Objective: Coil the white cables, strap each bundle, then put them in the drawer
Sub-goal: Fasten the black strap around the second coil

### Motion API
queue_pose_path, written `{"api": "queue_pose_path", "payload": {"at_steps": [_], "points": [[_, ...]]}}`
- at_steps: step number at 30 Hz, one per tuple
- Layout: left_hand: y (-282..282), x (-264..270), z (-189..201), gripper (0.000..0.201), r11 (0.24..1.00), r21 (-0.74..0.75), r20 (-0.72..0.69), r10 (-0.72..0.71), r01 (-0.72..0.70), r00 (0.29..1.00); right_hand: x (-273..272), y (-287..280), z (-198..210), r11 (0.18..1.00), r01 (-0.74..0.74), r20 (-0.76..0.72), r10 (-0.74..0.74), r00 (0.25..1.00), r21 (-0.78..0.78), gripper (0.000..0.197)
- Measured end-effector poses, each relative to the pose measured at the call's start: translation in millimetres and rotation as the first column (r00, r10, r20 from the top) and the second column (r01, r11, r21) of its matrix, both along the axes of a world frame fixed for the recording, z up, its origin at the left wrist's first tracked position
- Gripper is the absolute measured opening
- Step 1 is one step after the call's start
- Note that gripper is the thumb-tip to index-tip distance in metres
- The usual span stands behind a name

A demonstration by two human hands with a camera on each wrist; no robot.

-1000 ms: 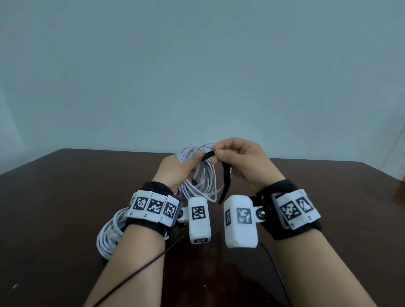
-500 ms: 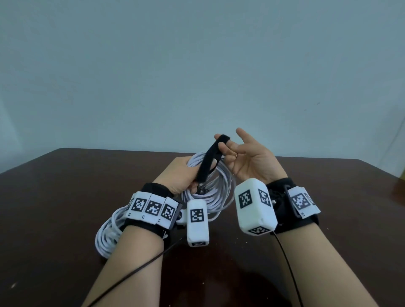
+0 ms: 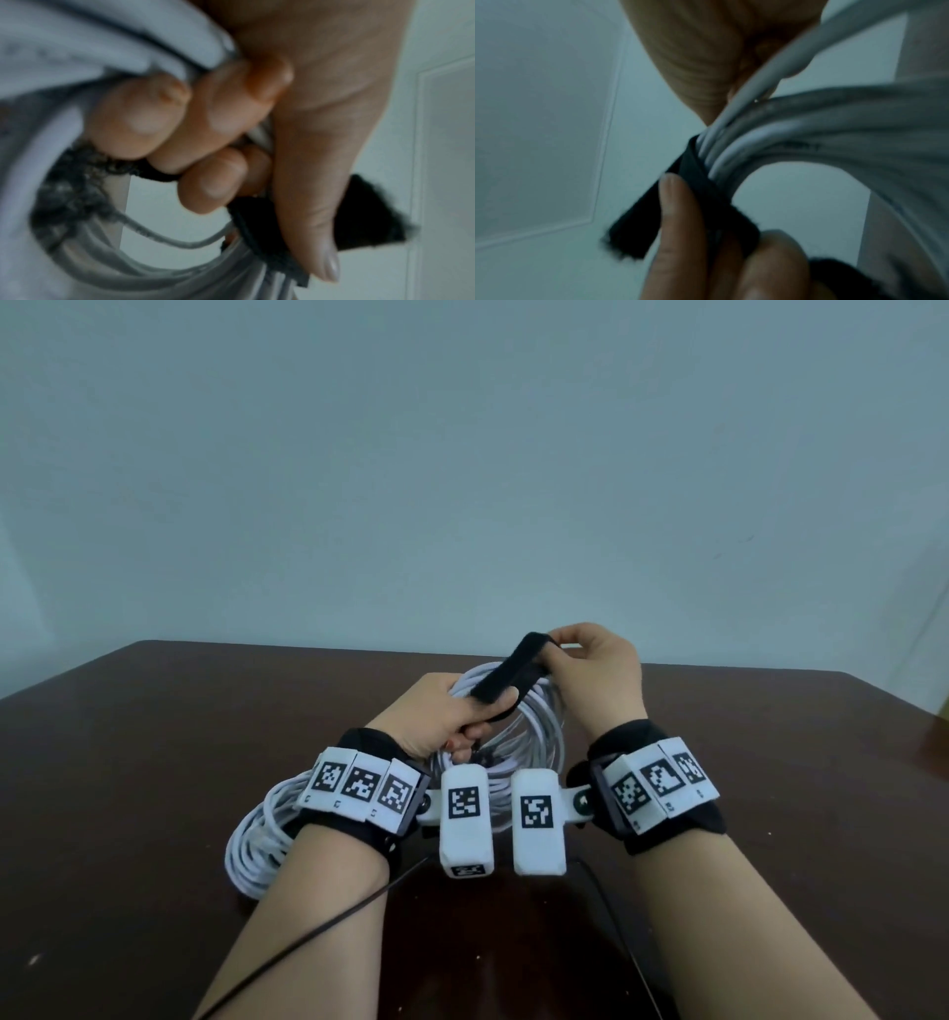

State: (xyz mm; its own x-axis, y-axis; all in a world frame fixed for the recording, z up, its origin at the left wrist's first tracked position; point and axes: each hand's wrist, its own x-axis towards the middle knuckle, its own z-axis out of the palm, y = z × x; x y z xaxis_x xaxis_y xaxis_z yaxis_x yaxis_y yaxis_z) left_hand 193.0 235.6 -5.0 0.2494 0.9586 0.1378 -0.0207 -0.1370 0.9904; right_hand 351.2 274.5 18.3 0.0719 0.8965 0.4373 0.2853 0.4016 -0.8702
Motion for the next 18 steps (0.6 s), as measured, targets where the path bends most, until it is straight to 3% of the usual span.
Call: {"api": "queue_pose_path", "payload": {"at_steps": [1, 3, 5, 7, 9, 11, 16, 18], "points": [[-0.8, 1.2, 0.4, 0.036, 1.0, 0.008, 0.0, -0.019, 0.019, 1.0, 3.3, 2.7, 0.5, 0.998, 0.054, -0.013, -0.055, 0.998, -0.041, 0.021], [-0.9, 4.3, 0.8, 0.04, 0.999, 0.023, -0.016, -0.043, 0.043, 0.999, 12.5, 7.6, 2.3, 0.973, 0.058, -0.203, -0.104, 0.974, -0.222, 0.034], [0.0, 8.0, 0.4, 0.054, 0.998, 0.044, -0.048, -0.037, 0.04, 0.998, 17.9, 7.8, 4.3, 0.942, -0.081, -0.392, -0.056, 0.918, -0.326, 0.028], [0.5, 10.5, 1.0, 0.048, 0.998, 0.051, -0.063, -0.029, 0.032, 0.998, 14.0, 7.3, 4.2, 0.936, -0.192, -0.423, 0.053, 0.905, -0.294, 0.019], [0.1, 8.9, 1.6, 0.03, 0.999, 0.046, -0.047, -0.009, 0.011, 0.999, 7.5, 9.2, 1.3, 0.964, -0.188, -0.283, 0.129, 0.95, -0.19, 0.013], [0.1, 6.3, 1.0, 0.027, 0.999, 0.048, -0.031, 0.009, -0.008, 0.999, 4.9, 7.2, 2.2, 0.971, -0.202, -0.082, 0.192, 0.978, -0.131, 0.014], [2.8, 5.9, 0.8, 0.037, 0.99, 0.088, -0.026, 0.111, -0.108, 0.993, 6.7, -5.4, 9.6, 0.923, -0.347, 0.143, 0.371, 0.918, -0.164, 0.054], [3.7, 6.4, 0.3, 0.042, 0.986, 0.111, -0.052, 0.132, -0.126, 0.99, 5.2, -8.9, 10.8, 0.917, -0.366, 0.196, 0.392, 0.899, -0.158, 0.056]]}}
